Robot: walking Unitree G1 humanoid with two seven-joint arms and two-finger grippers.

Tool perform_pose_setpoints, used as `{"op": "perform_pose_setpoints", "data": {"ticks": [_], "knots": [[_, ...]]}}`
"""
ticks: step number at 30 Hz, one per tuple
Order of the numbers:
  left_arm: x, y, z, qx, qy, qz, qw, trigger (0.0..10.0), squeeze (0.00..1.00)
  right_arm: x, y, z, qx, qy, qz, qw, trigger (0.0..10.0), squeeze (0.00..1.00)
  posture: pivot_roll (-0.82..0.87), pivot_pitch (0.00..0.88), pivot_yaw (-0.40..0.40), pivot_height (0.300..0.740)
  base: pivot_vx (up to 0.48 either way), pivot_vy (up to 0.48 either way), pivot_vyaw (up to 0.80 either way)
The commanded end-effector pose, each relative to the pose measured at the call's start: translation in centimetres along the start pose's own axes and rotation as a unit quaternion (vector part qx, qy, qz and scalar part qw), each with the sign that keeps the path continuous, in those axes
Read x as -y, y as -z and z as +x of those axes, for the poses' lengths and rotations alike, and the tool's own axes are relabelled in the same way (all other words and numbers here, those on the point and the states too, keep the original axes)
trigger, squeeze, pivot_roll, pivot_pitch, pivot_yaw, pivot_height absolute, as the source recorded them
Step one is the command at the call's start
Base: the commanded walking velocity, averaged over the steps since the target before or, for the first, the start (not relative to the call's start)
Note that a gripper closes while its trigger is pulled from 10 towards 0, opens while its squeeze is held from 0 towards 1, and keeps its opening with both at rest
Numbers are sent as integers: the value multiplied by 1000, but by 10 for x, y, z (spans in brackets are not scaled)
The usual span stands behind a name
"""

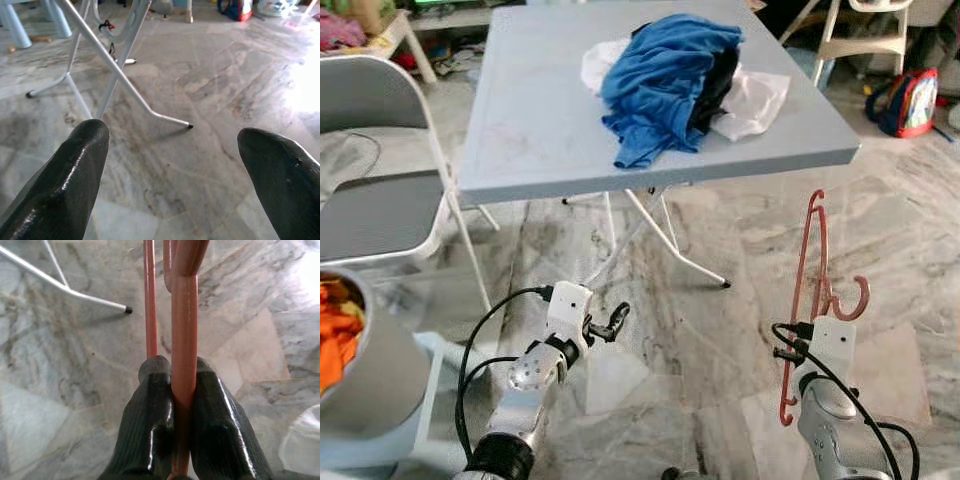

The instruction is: Hang hanger

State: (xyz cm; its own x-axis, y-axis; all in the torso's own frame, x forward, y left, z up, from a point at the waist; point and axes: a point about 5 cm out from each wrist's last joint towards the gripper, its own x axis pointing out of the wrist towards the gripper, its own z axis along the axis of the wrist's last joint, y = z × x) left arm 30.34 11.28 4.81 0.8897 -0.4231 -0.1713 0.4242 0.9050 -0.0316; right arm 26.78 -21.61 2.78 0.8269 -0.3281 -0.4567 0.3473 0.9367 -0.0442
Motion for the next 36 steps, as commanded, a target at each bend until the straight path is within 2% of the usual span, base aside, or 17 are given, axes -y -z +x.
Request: {"op": "perform_pose_setpoints", "data": {"ticks": [1,13,22,36], "knots": [[-7,4,-5,-10,-10,-3,1000,10000,0,-5,3,0,-12,-2,5,1000,10000,0,-28,174,18,740,292,0,-788],[-7,4,-2,-14,-6,-4,1000,10000,0,-4,4,2,-19,4,10,1000,10000,0,-39,179,17,740,295,0,-788],[2,12,-4,-26,9,-8,1000,10000,0,-3,11,0,-31,11,13,999,10000,0,-50,176,24,740,285,0,-781],[0,11,-1,-29,7,-4,1000,10000,0,2,15,1,-41,15,13,999,10000,0,-55,165,22,740,250,0,-781]]}}
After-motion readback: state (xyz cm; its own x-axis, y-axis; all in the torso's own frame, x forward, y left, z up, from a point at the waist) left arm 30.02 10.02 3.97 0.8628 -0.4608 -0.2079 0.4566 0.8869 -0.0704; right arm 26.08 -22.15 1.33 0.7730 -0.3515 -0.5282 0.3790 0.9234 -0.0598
